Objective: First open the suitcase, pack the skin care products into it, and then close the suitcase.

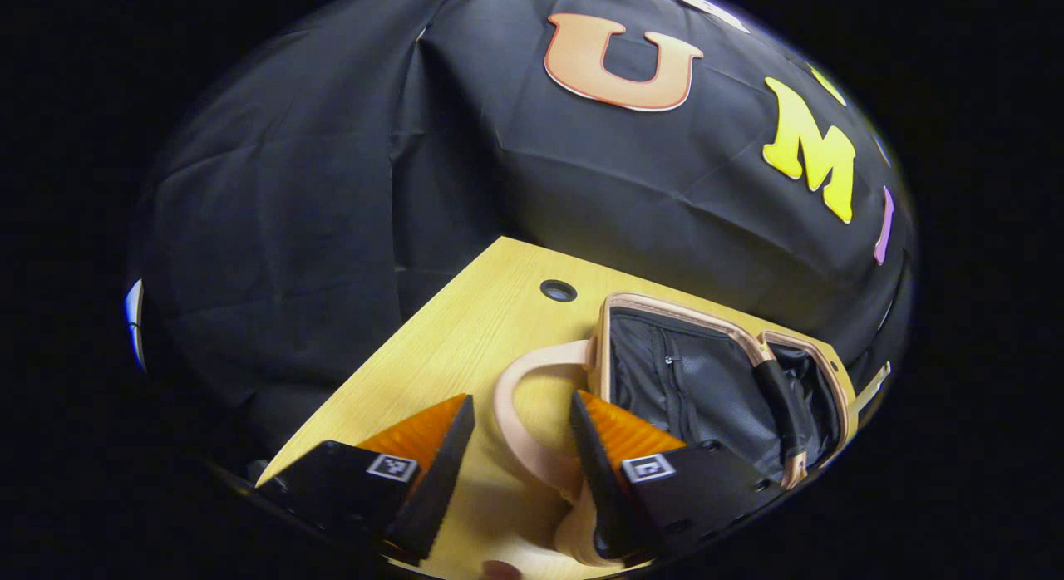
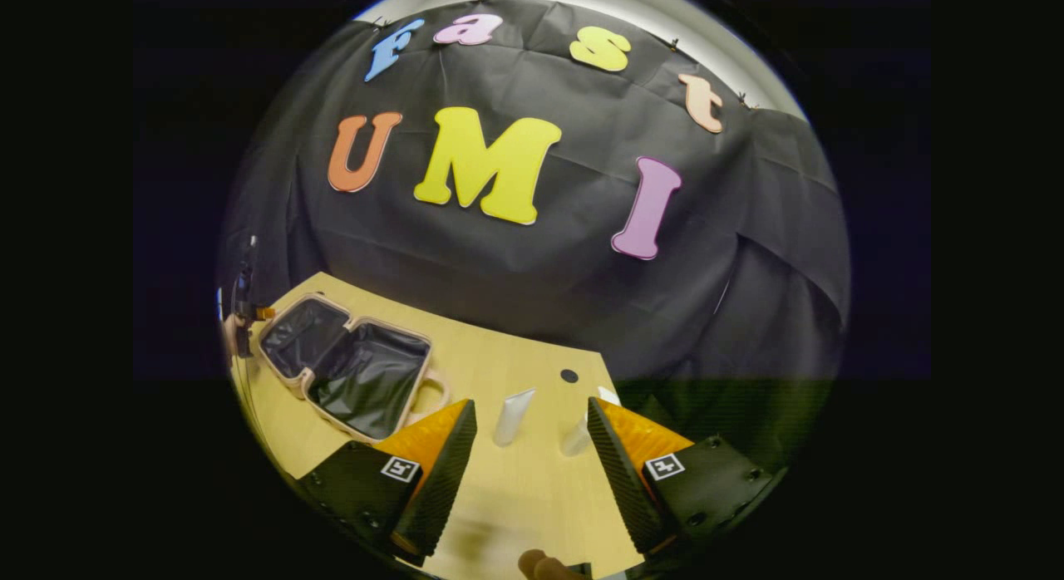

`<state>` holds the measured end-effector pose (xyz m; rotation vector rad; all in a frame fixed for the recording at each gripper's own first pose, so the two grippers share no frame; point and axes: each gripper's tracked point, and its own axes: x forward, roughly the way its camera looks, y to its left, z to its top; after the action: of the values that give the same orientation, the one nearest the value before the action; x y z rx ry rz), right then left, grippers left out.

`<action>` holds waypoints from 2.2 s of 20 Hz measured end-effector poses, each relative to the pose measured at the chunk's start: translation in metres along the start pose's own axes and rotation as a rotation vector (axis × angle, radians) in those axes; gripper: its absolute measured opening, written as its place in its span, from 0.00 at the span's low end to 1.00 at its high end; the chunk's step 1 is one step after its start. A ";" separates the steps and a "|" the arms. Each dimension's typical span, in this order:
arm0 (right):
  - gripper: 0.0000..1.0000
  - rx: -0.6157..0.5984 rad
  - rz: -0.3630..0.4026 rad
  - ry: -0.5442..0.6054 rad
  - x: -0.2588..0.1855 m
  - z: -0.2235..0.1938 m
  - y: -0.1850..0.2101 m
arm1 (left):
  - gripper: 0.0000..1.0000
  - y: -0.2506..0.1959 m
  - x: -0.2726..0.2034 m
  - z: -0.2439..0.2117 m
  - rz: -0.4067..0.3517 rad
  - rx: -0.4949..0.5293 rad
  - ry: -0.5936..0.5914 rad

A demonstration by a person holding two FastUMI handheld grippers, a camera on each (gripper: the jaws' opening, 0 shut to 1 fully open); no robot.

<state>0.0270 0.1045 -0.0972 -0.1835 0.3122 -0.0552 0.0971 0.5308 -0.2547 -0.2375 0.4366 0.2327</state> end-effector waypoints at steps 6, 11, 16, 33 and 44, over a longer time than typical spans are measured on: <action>0.80 -0.047 0.024 -0.110 0.016 -0.007 -0.067 | 0.98 -0.084 -0.067 0.022 0.007 0.087 -0.029; 0.80 -0.041 0.096 -0.116 0.036 -0.037 -0.104 | 0.98 -0.234 -0.115 0.013 -0.146 0.100 -0.055; 0.80 0.012 0.145 -0.073 0.060 -0.063 -0.135 | 0.98 -0.384 -0.133 -0.032 -0.333 0.183 -0.006; 0.80 -0.056 0.192 0.076 0.085 -0.164 -0.236 | 0.98 -0.642 -0.055 -0.197 -0.640 0.420 0.274; 0.80 -0.026 0.236 0.127 0.111 -0.176 -0.219 | 0.59 -0.642 -0.040 -0.205 -0.584 0.433 0.283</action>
<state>0.0726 -0.1500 -0.2540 -0.1686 0.4599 0.1714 0.1572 -0.1396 -0.3043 0.0357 0.6639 -0.4712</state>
